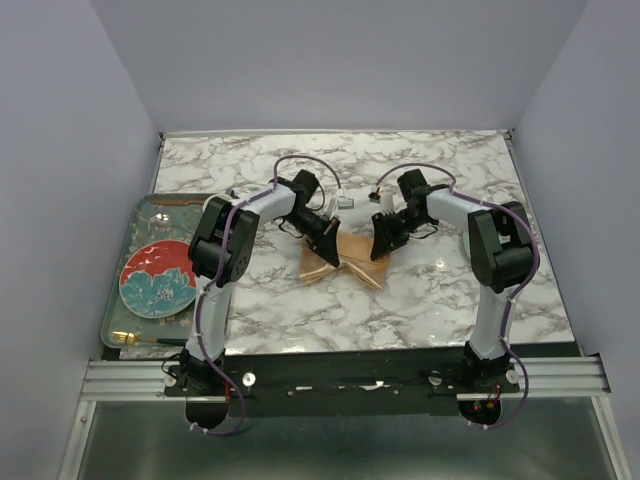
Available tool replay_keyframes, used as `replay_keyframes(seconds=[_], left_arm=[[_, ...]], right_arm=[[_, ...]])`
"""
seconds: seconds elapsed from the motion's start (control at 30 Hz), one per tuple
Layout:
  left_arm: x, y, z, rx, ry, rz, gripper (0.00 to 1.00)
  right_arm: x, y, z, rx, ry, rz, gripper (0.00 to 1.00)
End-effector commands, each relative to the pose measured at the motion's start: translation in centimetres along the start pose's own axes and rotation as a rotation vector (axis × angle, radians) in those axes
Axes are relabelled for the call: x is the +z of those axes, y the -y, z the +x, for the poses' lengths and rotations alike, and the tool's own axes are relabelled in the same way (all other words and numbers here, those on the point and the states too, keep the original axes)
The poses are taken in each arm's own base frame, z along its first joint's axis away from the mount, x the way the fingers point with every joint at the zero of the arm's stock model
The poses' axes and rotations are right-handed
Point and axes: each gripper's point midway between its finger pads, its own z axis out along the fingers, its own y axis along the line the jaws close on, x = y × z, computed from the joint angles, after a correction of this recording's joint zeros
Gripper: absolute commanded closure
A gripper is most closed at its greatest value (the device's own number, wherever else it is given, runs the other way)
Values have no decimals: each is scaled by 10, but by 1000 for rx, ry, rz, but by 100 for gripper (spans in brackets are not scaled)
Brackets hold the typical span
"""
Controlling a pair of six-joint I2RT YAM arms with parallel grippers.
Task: Fold the napkin into a case and place the utensils inside
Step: Fold the 2/3-rectangle-folded napkin at the center of the board.
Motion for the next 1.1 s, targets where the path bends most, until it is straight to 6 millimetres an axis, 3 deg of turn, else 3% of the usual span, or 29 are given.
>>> replay_keyframes(seconds=[0.0, 0.23, 0.33, 0.7, 1.07], left_arm=[[2, 34, 23, -51, -2, 93, 100], [11, 71, 51, -119, -20, 163, 100], [12, 78, 53, -174, 0, 175, 100], [10, 66, 32, -199, 18, 173, 100], [5, 29, 33, -323, 48, 203, 100]], right_arm=[[-1, -5, 11, -91, -48, 1, 69], [3, -32, 35, -230, -109, -53, 69], [4, -35, 39, -286, -114, -51, 69], [7, -31, 39, -319, -122, -50, 69], [9, -29, 32, -342, -122, -49, 69]])
